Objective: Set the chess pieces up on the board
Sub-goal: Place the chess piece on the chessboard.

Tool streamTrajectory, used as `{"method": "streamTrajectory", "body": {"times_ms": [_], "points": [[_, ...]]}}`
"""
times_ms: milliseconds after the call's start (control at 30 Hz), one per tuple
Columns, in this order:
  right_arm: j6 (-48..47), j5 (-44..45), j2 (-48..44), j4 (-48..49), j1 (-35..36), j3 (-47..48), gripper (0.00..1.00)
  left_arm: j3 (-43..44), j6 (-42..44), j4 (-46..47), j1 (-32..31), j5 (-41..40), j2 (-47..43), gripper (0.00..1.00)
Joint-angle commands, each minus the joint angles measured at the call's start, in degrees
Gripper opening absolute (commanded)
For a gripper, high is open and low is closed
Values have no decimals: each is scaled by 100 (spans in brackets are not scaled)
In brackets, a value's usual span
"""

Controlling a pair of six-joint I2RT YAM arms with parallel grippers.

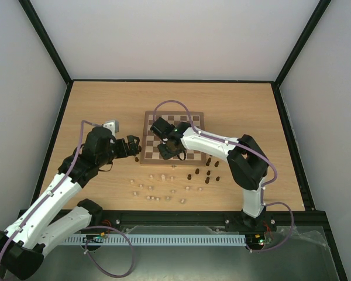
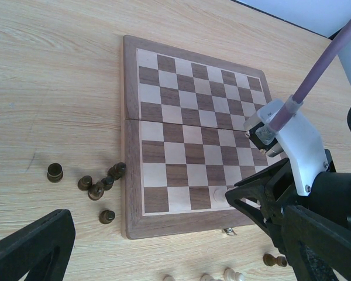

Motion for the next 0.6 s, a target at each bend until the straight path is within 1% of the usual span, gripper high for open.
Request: {"method": "streamTrajectory", "body": {"times_ms": [0,333,567], "points": [[-65,-134,163,-60,-33,-113,6,-62,33,81,33,-1,-16,99],[-14,-104,26,-213,-35,-140,7,-69,34,88,33,12,-4,99],[12,-64,-41,-278,-29,-187,12,-62,34,90,33,1,3,99]]}}
